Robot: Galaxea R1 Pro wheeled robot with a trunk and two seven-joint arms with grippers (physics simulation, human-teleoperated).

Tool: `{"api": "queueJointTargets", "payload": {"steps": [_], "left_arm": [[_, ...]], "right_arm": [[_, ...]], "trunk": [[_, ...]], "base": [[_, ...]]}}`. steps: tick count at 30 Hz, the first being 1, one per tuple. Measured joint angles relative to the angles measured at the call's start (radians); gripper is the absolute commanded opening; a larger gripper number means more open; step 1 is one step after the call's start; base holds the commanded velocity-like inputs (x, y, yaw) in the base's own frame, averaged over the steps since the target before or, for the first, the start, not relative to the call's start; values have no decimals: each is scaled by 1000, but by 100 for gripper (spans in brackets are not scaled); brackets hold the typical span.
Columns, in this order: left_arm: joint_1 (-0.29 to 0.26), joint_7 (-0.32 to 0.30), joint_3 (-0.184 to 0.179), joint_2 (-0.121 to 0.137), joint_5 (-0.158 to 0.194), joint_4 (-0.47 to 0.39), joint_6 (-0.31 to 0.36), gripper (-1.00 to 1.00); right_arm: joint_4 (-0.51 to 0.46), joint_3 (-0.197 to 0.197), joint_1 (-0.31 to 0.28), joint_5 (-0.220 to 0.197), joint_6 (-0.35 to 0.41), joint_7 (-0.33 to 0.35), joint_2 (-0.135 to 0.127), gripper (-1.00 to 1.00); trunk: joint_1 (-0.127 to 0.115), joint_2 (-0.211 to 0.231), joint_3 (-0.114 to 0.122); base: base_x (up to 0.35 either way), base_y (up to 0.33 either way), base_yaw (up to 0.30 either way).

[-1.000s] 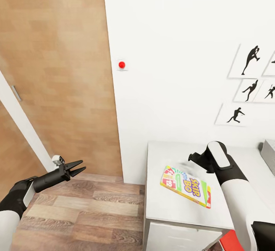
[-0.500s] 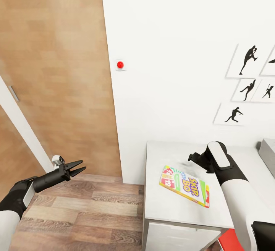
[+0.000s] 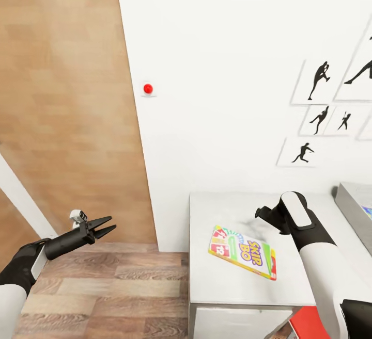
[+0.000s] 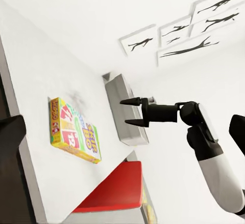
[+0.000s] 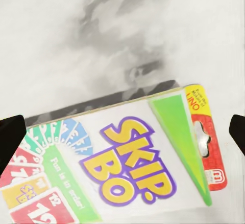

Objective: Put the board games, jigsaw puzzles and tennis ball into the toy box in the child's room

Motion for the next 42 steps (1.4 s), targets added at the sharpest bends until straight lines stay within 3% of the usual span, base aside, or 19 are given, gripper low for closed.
{"api": "queueJointTargets", "payload": {"steps": [16, 22, 26, 29, 42], "left_arm": [[0, 0, 0, 0, 0, 0, 0, 100], [0, 0, 0, -1, 1, 0, 0, 100], [0, 0, 0, -1, 1, 0, 0, 100], [0, 0, 0, -1, 1, 0, 0, 100], [0, 1, -2, -2, 2, 0, 0, 100]], "right_arm": [[1, 1, 3, 0, -7, 1, 0, 100], [35, 11, 3, 0, -21, 3, 4, 100], [147, 15, 2, 1, -24, 4, 18, 100], [179, 20, 1, 1, -25, 4, 22, 100], [180, 35, -4, -1, -25, 6, 42, 100]], "trunk": [[0, 0, 0], [0, 0, 0], [0, 0, 0], [0, 0, 0], [0, 0, 0]], "base": [[115, 6, -263], [9, 0, -45], [1, 0, -6], [0, 0, -2], [0, 0, 0]]}}
